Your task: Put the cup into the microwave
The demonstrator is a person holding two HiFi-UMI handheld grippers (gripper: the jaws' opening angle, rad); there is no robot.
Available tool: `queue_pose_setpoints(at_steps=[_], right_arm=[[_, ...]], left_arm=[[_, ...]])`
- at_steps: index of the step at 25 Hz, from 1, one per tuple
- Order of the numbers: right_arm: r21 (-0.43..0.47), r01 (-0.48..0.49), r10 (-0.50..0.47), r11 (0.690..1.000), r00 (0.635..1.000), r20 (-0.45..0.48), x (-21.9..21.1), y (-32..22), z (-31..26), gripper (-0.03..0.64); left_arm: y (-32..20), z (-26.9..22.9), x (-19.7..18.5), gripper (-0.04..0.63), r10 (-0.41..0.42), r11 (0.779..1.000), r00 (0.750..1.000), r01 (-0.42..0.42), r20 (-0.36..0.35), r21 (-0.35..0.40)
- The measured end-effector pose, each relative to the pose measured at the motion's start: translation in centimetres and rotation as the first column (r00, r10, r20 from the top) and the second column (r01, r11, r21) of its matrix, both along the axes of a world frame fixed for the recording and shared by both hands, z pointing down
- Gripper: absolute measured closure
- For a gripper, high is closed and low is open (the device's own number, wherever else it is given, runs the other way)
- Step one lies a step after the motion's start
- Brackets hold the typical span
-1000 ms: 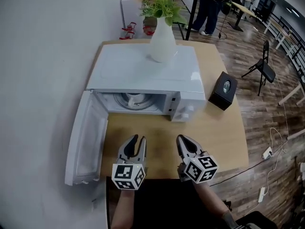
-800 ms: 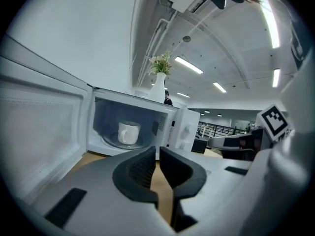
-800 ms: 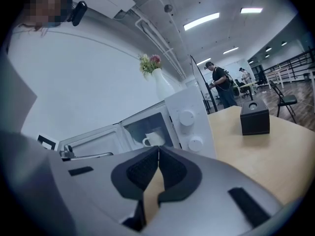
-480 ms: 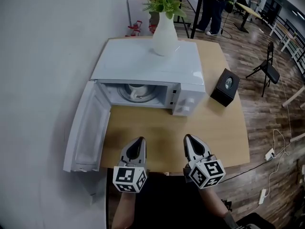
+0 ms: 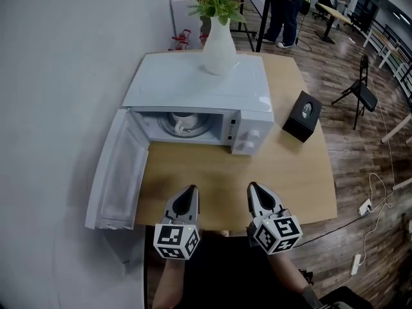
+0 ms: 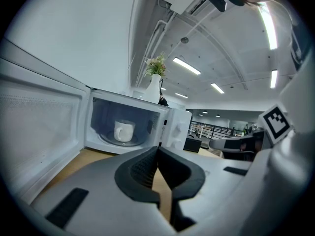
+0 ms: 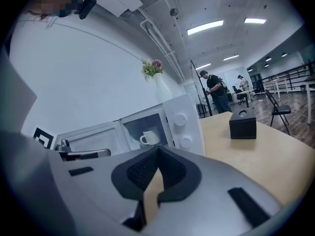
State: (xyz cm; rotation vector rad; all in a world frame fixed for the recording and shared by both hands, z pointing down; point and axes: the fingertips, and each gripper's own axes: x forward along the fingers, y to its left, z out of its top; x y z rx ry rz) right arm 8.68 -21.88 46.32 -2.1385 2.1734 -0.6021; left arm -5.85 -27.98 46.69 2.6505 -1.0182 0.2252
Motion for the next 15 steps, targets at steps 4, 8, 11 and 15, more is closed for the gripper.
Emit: queue_pose_setpoints(at_steps=[4, 8, 11, 15], right_arm=[[-0.001, 0.021, -0.021, 1.000, 1.000, 0.008, -0.65, -0.02, 0.15, 0.624], [-0.006, 0.025, -0.025, 1.000, 1.000, 0.006, -0.62, 0.03, 0.33, 0.624], [-0.010, 0.024, -0.024, 1.000, 1.000, 0.010, -0.54, 0.09, 0.54, 0.624], [-0.013, 0.025, -0.025, 1.000, 1.000, 0.011, -0.46, -0.09, 0.68, 0.624]], left_arm=[[0.15, 0.27, -0.32, 0.589, -0.009, 1.000, 1.000, 0.009, 0.004, -0.010], [0.27, 0.52, -0.19, 0.589, -0.007, 1.000, 1.000, 0.008, 0.007, -0.018], [0.28, 0.75, 0.04, 0.590, -0.002, 1.000, 1.000, 0.002, 0.010, -0.023], [0.17, 0.96, 0.40, 0.590, 0.005, 1.000, 1.000, -0.005, 0.012, -0.027]])
